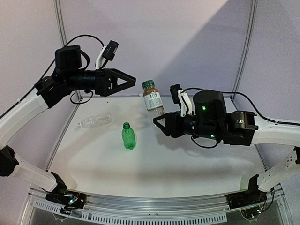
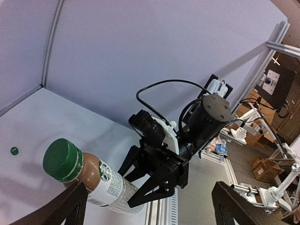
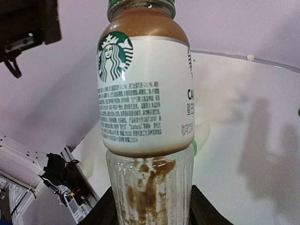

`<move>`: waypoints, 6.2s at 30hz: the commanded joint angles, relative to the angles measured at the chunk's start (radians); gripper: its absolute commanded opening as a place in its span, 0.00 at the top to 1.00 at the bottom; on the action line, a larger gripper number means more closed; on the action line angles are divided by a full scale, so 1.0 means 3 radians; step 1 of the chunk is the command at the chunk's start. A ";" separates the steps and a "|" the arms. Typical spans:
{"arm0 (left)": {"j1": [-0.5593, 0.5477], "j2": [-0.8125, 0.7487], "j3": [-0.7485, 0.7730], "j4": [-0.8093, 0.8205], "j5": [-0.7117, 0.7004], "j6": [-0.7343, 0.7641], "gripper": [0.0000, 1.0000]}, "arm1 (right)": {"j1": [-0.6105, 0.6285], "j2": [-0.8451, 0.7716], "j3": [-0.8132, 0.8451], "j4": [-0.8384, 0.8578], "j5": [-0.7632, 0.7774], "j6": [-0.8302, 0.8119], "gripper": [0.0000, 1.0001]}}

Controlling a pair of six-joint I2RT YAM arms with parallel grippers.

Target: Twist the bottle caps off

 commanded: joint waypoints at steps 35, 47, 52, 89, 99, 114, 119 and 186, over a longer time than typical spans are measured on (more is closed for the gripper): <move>-0.0211 0.0641 0.0070 0.0835 0.0297 -0.0787 0.81 | -0.0017 0.0180 0.0645 0.0120 -0.0357 -0.0177 0.18; -0.0251 0.0585 0.0051 0.0835 0.0087 -0.0827 0.81 | -0.0046 0.0388 0.0739 0.0168 -0.0277 -0.0244 0.23; -0.0251 0.0538 -0.0016 0.0835 -0.0062 -0.0833 0.82 | -0.0048 0.0357 0.0662 0.0275 -0.0252 -0.0236 0.35; -0.0213 0.0370 0.0013 0.0438 -0.0471 -0.0560 0.02 | -0.0049 0.0149 0.0477 0.0425 -0.0172 -0.0362 0.71; 0.0201 0.0247 0.0184 0.0558 0.0438 -0.0529 0.04 | -0.0099 -0.0041 0.0458 0.0322 -0.0724 -0.0492 0.72; 0.0204 0.0474 0.0367 0.1201 0.0779 -0.1000 0.25 | -0.0170 0.0113 0.0601 0.0311 -0.1451 -0.0435 0.73; 0.0204 0.0503 0.0362 0.1163 0.0686 -0.1012 0.39 | -0.0171 0.0138 0.0612 0.0323 -0.1480 -0.0417 0.74; 0.0286 0.0193 0.0417 0.0897 0.0437 -0.0808 0.05 | -0.0041 0.0173 0.0643 0.0426 -0.0777 -0.0856 0.76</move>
